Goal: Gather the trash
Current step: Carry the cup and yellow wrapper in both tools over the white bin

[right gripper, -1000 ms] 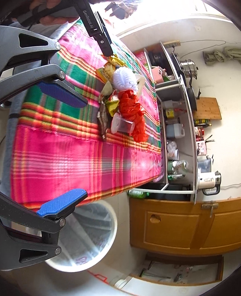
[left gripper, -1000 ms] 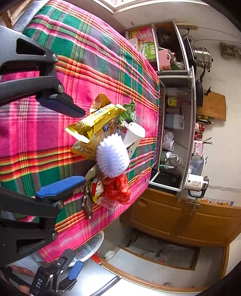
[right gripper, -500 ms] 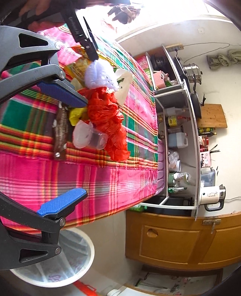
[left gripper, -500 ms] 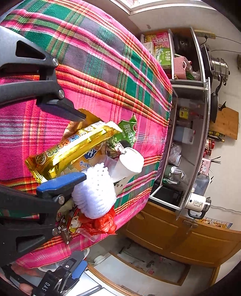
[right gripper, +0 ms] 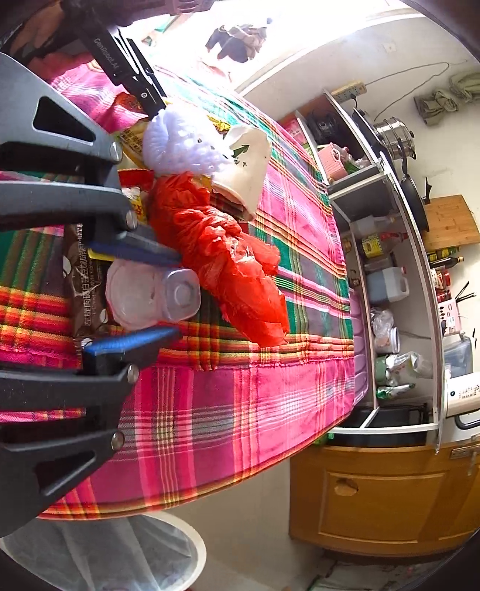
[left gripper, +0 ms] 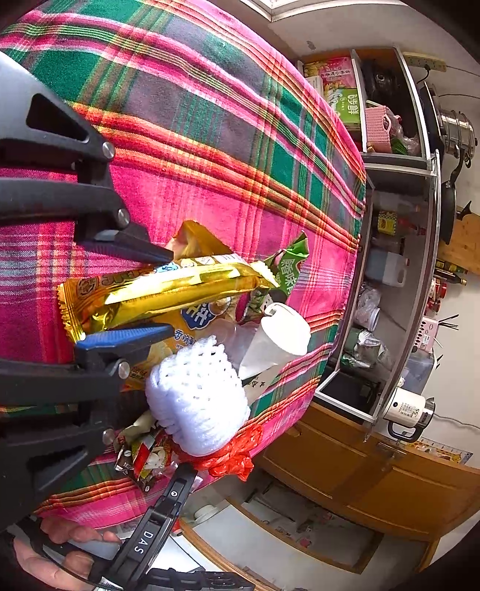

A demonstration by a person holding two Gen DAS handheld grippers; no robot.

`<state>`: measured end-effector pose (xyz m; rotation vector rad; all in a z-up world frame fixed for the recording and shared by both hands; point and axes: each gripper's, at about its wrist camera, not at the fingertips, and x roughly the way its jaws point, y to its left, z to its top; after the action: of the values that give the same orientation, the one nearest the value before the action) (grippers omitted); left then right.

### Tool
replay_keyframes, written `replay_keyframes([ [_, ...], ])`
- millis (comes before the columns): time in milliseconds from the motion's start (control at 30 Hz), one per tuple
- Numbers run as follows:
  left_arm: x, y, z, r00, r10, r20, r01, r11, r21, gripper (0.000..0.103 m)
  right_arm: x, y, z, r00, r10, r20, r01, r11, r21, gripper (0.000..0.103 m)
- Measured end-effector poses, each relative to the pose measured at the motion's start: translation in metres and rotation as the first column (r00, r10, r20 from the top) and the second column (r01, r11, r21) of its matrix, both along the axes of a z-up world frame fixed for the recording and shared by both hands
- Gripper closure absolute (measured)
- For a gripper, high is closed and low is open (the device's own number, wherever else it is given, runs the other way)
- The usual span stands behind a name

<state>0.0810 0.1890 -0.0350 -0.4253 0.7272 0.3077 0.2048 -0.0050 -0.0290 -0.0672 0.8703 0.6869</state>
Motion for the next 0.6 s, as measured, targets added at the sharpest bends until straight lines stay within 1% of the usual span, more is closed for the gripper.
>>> replay_keyframes([
  [67, -0.001, 0.0, 0.001, 1.0, -0.001, 0.002, 0.001, 1.0, -0.001, 0.074, 0.0, -0.002, 0.001, 1.0, -0.003, -0.003, 0.003, 1.0, 0.01, 0.073],
  [100, -0.002, 0.0, 0.001, 1.0, 0.001, 0.002, -0.001, 1.0, 0.003, 0.08, 0.0, -0.002, 0.001, 1.0, -0.002, -0.001, 0.002, 1.0, 0.013, 0.073],
  [200, -0.006, -0.001, 0.004, 1.0, 0.0, 0.011, 0.0, 1.0, 0.009, 0.083, -0.003, -0.006, 0.004, 1.0, -0.003, 0.013, 0.002, 1.0, 0.022, 0.073],
  [333, -0.013, -0.004, 0.008, 1.0, 0.002, 0.025, -0.003, 1.0, 0.018, 0.083, -0.01, -0.014, 0.009, 1.0, -0.004, 0.018, 0.004, 0.999, 0.039, 0.073],
  [600, -0.026, -0.017, 0.03, 0.998, -0.004, 0.066, 0.0, 0.999, 0.051, 0.084, -0.024, -0.041, 0.025, 0.999, -0.034, 0.039, 0.031, 0.996, 0.08, 0.073],
])
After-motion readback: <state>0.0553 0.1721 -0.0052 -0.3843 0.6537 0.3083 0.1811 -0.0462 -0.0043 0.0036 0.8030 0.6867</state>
